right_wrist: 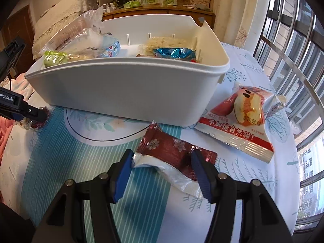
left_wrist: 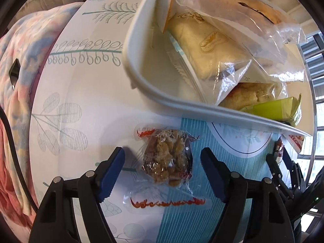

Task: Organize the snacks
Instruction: 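Grasp the clear nut pack with the left gripper while the right grasps the red star-print candy pack, then carry the nut pack and star-print candy pack over the tray and release both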

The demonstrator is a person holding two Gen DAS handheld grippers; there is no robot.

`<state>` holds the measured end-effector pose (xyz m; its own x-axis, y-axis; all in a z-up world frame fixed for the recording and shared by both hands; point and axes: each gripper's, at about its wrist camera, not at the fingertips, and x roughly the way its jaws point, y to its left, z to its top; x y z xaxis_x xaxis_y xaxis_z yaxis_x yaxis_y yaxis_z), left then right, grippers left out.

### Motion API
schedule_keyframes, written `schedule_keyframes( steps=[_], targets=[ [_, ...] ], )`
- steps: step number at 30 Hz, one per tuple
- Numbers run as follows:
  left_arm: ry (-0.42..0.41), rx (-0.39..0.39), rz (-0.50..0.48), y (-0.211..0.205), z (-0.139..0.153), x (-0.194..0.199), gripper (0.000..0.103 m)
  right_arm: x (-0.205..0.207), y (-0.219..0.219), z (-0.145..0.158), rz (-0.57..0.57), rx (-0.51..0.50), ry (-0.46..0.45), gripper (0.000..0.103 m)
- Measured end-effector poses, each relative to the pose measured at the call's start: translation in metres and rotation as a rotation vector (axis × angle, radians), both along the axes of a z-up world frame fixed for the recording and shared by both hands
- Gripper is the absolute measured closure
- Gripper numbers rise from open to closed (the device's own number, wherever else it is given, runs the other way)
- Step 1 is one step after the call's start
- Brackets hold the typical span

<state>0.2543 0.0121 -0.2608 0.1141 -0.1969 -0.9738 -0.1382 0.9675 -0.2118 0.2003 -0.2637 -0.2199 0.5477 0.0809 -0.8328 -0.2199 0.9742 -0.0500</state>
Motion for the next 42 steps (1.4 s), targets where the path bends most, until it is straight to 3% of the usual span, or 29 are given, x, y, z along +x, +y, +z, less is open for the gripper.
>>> schedule_keyframes(
  steps=[7,10,19,22,26,28,33,35,37,42],
  targets=[
    [0.015,0.048,-0.036,-0.012,-0.001,0.003,0.034,0.001,-0.002,0.001,-0.054,0.005,0.003,0.052],
    [0.026,0.062,-0.029,-0.01,0.0,0.005,0.045,0.004,0.0,0.002,-0.063,-0.005,0.028,0.053],
    [0.097,-0.027,0.005,0.007,-0.004,0.008,0.051,0.012,0.012,0.006,-0.121,-0.053,0.168,0.062],
    [0.118,-0.053,0.005,0.01,-0.006,0.0,0.052,0.014,0.014,0.009,-0.153,-0.027,0.224,0.07],
    [0.131,-0.07,-0.021,0.006,-0.005,-0.006,0.052,0.013,0.015,0.016,-0.191,0.036,0.29,0.072],
    [0.133,-0.069,-0.06,0.003,0.0,-0.008,0.052,0.012,0.015,0.018,-0.216,0.053,0.319,0.072],
    [0.109,-0.105,-0.225,-0.013,0.028,-0.016,0.052,0.008,0.009,0.017,-0.377,0.073,0.49,0.072],
    [0.106,-0.108,-0.279,-0.02,0.035,-0.011,0.052,0.006,0.005,0.02,-0.415,0.126,0.531,0.072],
    [0.106,-0.103,-0.337,-0.03,0.045,-0.007,0.052,0.003,0.003,0.027,-0.435,0.151,0.554,0.072],
    [0.059,-0.093,-0.448,-0.053,0.082,-0.002,0.052,-0.001,-0.004,0.058,-0.45,0.082,0.543,0.073]
  ],
)
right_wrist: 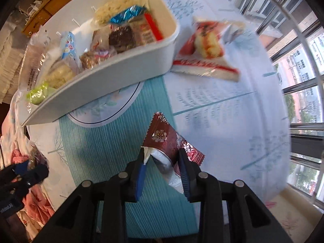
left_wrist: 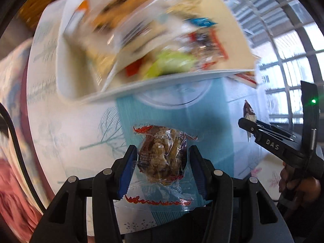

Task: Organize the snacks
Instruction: 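Carry the nut pack and star-print candy pack over the tray and release both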

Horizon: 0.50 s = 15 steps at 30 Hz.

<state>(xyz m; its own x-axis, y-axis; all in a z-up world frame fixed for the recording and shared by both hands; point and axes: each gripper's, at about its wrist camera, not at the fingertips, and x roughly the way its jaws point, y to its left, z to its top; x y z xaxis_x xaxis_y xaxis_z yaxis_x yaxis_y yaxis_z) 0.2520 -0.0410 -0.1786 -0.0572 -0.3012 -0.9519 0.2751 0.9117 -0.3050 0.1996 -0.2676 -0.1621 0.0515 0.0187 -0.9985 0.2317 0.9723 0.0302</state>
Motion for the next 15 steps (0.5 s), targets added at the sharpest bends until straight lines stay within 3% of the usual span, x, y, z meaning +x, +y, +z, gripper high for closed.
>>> schedule_keyframes(
  steps=[3,8,15],
  targets=[
    [-0.015,0.003,-0.068,-0.014,0.02,0.007,0.052,-0.003,-0.008,0.017,-0.008,-0.034,-0.015,0.073],
    [-0.05,0.004,-0.144,-0.04,0.055,0.028,0.052,-0.003,-0.024,0.044,-0.096,0.044,-0.044,0.076],
    [-0.121,0.004,-0.173,-0.052,0.094,0.047,0.052,0.03,0.0,0.093,-0.03,0.101,-0.167,0.081]
  ],
)
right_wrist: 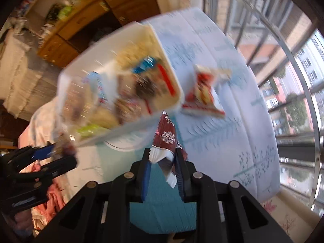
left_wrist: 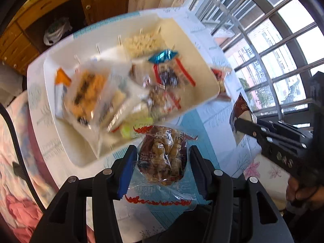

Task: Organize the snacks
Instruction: 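Carry the nut pack and star-print candy pack over the tray and release both, then withdraw both grippers and move the right gripper to the red-white bread bag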

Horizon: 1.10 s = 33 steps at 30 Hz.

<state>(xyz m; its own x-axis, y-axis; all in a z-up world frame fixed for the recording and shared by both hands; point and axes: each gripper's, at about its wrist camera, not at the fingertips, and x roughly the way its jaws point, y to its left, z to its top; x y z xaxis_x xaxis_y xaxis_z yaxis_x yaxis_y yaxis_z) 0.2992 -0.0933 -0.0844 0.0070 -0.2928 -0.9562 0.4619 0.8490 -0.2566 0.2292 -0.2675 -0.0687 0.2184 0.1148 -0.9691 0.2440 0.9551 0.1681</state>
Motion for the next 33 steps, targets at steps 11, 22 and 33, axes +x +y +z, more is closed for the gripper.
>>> schedule_keyframes(
  steps=[11,22,33],
  targets=[
    [-0.147,-0.129,0.112,0.002,0.039,0.038,0.051,0.041,0.028,0.047,0.117,-0.009,-0.162,0.081],
    [-0.183,-0.226,0.225,0.007,0.048,0.046,0.045,0.06,0.019,0.06,0.117,0.085,-0.267,0.07],
    [-0.168,-0.19,0.315,0.005,0.049,0.03,0.03,0.052,-0.009,0.061,0.092,0.125,-0.26,0.064]
  ],
)
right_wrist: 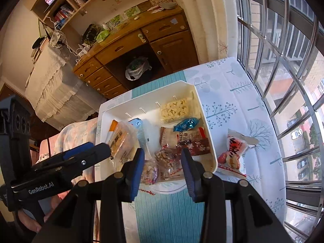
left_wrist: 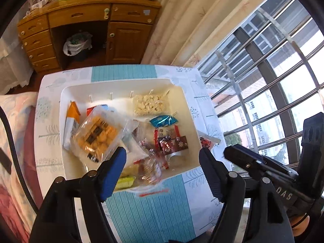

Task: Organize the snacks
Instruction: 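Withdraw both grippers and move the right gripper to the red-white bread bag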

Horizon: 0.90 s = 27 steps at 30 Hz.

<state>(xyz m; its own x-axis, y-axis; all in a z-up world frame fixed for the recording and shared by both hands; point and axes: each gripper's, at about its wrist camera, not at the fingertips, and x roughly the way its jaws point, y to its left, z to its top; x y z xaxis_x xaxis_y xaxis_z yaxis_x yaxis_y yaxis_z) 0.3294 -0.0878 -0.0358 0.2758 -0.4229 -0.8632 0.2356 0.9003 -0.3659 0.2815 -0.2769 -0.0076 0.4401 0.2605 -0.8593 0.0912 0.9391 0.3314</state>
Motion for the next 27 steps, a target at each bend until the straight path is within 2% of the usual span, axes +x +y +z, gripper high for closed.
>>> schedule_keyframes(
  steps=[3,7,15,19,27],
  targets=[
    [0.034,0.033,0.045,-0.003,-0.005,-0.009,0.029,0.001,-0.013,-0.007,-0.002,0.018,0.033,0.06],
    [0.083,0.044,0.106,-0.007,-0.012,-0.021,0.028,0.005,-0.035,-0.021,-0.021,0.045,0.095,0.059],
    [0.133,0.083,0.234,-0.02,-0.024,-0.05,0.028,0.017,-0.077,-0.051,-0.039,0.081,0.219,0.059],
    [0.155,0.094,0.292,-0.029,-0.033,-0.066,0.028,0.024,-0.094,-0.067,-0.039,0.105,0.274,0.05],
    [0.22,0.144,0.432,-0.039,-0.054,-0.101,0.028,0.031,-0.13,-0.115,-0.091,0.185,0.424,0.05]
  ],
)
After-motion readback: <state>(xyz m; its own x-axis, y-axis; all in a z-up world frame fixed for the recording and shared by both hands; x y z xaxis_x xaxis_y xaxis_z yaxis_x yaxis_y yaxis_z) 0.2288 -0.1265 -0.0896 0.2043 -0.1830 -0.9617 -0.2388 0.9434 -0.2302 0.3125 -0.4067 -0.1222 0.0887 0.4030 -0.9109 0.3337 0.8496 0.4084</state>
